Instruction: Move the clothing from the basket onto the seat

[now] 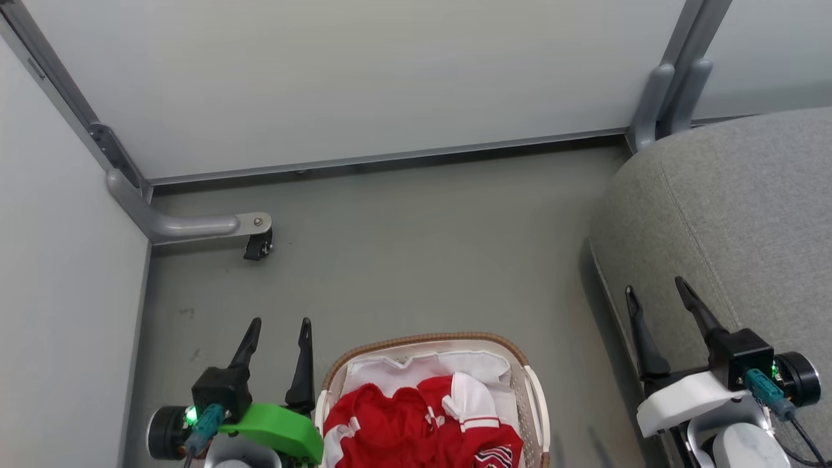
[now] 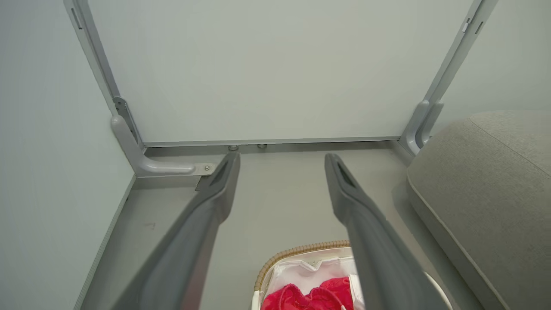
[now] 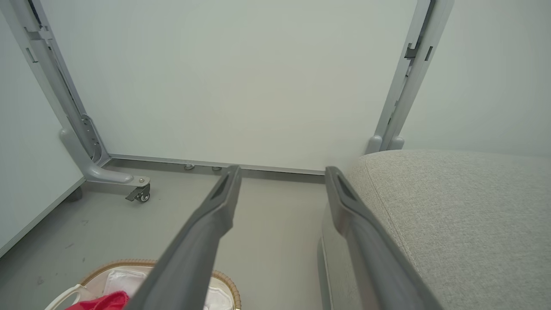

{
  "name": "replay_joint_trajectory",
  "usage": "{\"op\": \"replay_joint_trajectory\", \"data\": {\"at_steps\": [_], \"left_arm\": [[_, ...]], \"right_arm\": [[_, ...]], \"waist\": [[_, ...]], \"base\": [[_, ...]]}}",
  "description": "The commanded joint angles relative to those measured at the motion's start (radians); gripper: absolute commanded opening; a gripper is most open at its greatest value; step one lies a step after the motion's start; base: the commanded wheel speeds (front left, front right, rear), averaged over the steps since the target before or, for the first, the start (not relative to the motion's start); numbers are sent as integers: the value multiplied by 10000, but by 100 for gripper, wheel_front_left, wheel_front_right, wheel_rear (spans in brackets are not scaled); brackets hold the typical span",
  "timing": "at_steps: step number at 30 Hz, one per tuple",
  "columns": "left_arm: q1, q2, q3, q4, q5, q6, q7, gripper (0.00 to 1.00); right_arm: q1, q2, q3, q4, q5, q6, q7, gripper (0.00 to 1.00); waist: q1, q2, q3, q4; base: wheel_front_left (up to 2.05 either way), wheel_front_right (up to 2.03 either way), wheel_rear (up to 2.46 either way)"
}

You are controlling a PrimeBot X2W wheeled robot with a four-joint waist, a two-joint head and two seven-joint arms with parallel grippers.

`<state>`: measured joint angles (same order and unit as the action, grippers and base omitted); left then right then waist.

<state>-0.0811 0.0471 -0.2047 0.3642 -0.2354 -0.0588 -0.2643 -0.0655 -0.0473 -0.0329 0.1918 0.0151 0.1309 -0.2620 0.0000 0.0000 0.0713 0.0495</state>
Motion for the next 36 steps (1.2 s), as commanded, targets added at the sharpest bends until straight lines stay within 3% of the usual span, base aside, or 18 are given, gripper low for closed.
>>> {"op": "replay_joint_trajectory", "data": {"at_steps": [1,8,21,36], "left_arm": [[-367,59,-110,117,184,-101,-2,100],[-2043,56,-1026,1460,1000,-375,0,100],[-5433,61,-3592,6078,1544,-697,487,100],[-6678,131,-6255,7833,333,-726,925,100]], "right_arm": [[-210,-57,-15,-112,-74,-3,-46,100],[-1013,-57,19,-310,-182,-3,-35,100],[-2892,-48,149,-690,78,-4,-35,100],[-4274,-43,445,-1031,487,-5,-35,100]], "waist": [[0,0,528,-99],[0,0,2065,-390],[0,0,5293,-1150],[0,0,7466,-1810]], "base": [[0,0,0],[0,0,0],[0,0,0],[0,0,0]]}}
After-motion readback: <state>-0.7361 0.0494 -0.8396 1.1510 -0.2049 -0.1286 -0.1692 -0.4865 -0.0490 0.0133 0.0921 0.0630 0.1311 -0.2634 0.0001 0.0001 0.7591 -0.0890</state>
